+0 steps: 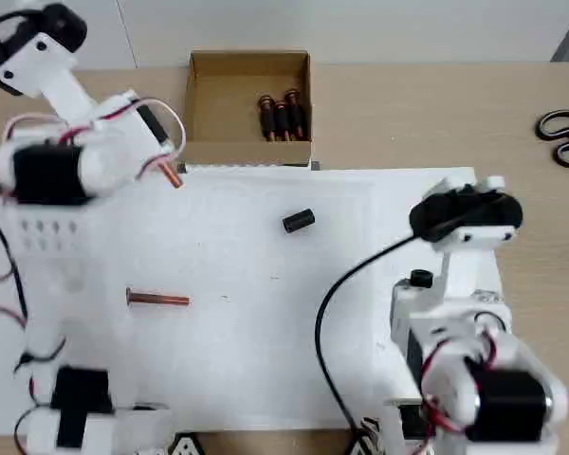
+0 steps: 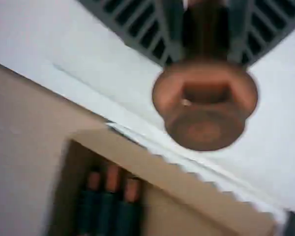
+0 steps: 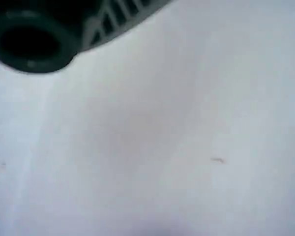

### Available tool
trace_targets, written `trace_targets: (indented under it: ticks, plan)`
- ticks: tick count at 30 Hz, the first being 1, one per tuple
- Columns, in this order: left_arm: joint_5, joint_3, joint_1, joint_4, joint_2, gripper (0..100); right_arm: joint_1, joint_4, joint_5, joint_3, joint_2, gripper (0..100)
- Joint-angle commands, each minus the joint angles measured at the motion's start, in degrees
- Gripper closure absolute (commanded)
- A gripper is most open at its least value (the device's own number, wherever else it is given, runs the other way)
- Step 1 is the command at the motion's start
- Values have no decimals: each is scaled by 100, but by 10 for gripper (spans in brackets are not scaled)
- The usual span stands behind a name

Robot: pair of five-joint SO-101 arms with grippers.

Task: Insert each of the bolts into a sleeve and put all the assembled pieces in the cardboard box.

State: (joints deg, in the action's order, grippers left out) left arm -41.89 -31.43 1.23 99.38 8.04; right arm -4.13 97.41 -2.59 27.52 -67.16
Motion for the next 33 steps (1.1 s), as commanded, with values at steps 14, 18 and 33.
trace_targets:
  ticks: [14,18,33]
  plan:
    - [615,3090,1284,-1090,3086,994,-295,4,88,-26,-233,996]
    - [738,4286,1292,-1758,3895,994,-295,-365,88,105,-233,996]
    - [589,7407,1319,-4009,5732,994,-1182,-2536,88,1749,-233,996]
